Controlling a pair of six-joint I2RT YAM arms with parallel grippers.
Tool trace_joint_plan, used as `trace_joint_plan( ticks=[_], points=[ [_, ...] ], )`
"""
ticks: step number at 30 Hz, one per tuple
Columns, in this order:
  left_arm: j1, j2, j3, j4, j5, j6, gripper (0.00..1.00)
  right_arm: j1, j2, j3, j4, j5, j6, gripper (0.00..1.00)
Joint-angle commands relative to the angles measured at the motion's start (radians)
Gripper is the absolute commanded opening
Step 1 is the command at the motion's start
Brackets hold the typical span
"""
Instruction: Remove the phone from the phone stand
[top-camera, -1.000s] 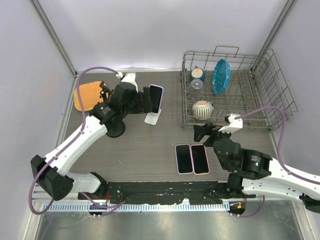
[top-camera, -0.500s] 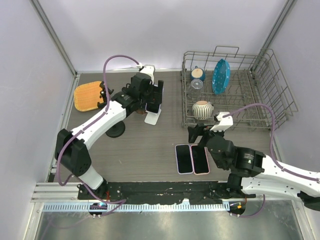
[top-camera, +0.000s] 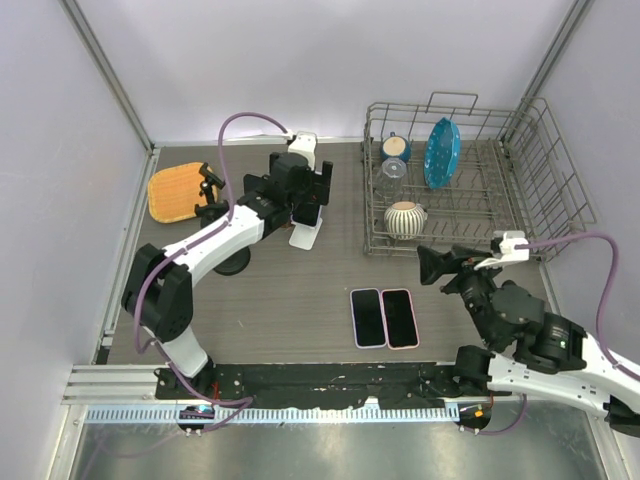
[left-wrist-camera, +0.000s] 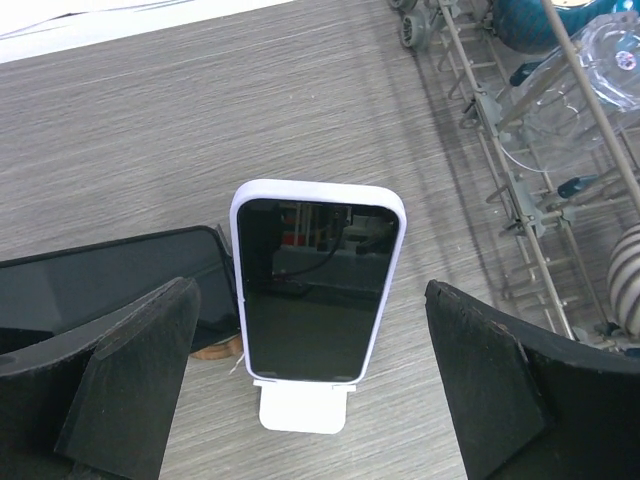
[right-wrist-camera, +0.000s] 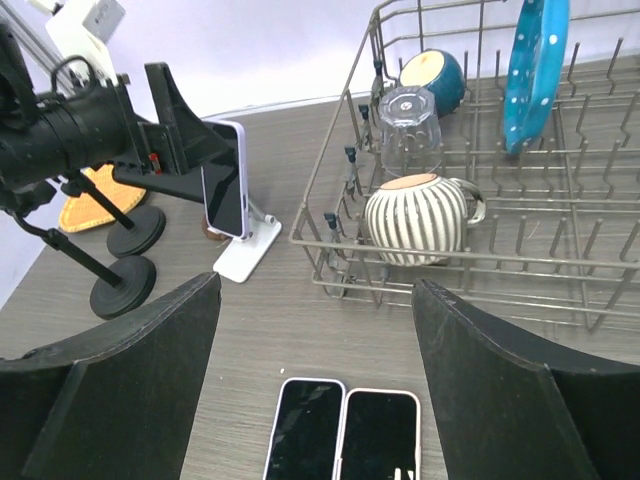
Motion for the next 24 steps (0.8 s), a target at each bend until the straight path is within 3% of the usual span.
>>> trace_joint_plan(
  ticks=[1,9,24],
  points=[
    [0.002,0.028,-0.003,0.109,-0.06,0.005,1.0,-0.003,-0.085,-0.026,0.037,0.024,-0.097,0.83],
    [0.002,0.067,0.008,0.119,-0.012,-0.004,1.0,-0.003,-0.159,-0.072,0.074,0.033,-0.1,0.82],
    [0.002,0.12,0.0,0.132,-0.038,-0.003,1.0,-0.001,-0.139,-0.069,0.058,0.044,-0.094,0.83]
  ],
)
